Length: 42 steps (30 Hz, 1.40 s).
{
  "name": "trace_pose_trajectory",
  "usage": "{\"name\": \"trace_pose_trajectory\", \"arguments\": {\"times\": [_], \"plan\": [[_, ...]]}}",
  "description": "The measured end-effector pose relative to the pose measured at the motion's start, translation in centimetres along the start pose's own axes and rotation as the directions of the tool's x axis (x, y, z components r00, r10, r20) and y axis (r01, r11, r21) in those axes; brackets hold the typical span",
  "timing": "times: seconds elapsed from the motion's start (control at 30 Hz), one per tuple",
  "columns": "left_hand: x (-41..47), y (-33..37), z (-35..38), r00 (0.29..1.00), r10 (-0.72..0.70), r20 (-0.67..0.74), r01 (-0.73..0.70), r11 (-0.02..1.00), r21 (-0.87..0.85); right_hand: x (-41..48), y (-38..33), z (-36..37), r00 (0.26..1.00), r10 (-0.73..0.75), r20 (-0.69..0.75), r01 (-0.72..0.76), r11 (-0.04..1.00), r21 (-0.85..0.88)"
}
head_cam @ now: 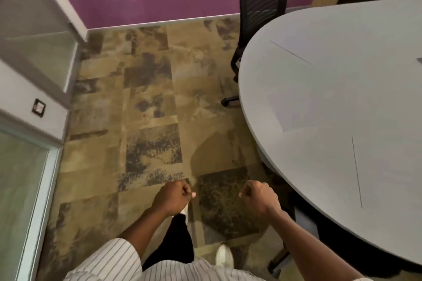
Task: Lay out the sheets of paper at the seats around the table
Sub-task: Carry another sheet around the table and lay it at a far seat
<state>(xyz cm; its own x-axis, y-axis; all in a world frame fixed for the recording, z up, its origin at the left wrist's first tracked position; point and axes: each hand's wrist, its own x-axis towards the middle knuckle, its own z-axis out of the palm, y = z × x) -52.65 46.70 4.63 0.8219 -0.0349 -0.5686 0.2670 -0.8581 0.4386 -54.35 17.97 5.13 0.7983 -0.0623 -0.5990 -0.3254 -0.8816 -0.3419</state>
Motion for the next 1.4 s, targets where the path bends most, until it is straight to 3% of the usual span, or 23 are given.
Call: {"name": "trace_pose_trajectory", "arguments": {"times": [0.33,0.53,1.0,1.13,1.4], "plan": [[17.2,5.1,-11.2,0.955,0.218,0.203,-0.258,0.946,0.197,7.8,-6.3,-5.2,0.954,0.237,-0.183,-0.176,0.939,0.295],[24.6,11.8,-15.5,0.916,0.328,0.233,-0.384,0.885,0.262,10.6,-6.5,-8.6,0.885,0.401,-0.237,-0.261,0.847,0.462],[37.0,31.6,-11.5,0.799,0.430,0.421,-0.564,0.779,0.274,21.1,4.2,-16.7,0.692,0.706,-0.148,-0.412,0.555,0.723],[40.2,37.2,-9.7,0.797,0.403,0.449,-0.568,0.752,0.333,23.6,6.9,-19.0,0.607,0.788,-0.103,-0.434,0.437,0.788],[45.2,46.3,-6.0,0.777,0.379,0.502,-0.576,0.750,0.326,27.5,10.6,-22.5,0.360,0.931,0.051,-0.385,0.099,0.917]]}}
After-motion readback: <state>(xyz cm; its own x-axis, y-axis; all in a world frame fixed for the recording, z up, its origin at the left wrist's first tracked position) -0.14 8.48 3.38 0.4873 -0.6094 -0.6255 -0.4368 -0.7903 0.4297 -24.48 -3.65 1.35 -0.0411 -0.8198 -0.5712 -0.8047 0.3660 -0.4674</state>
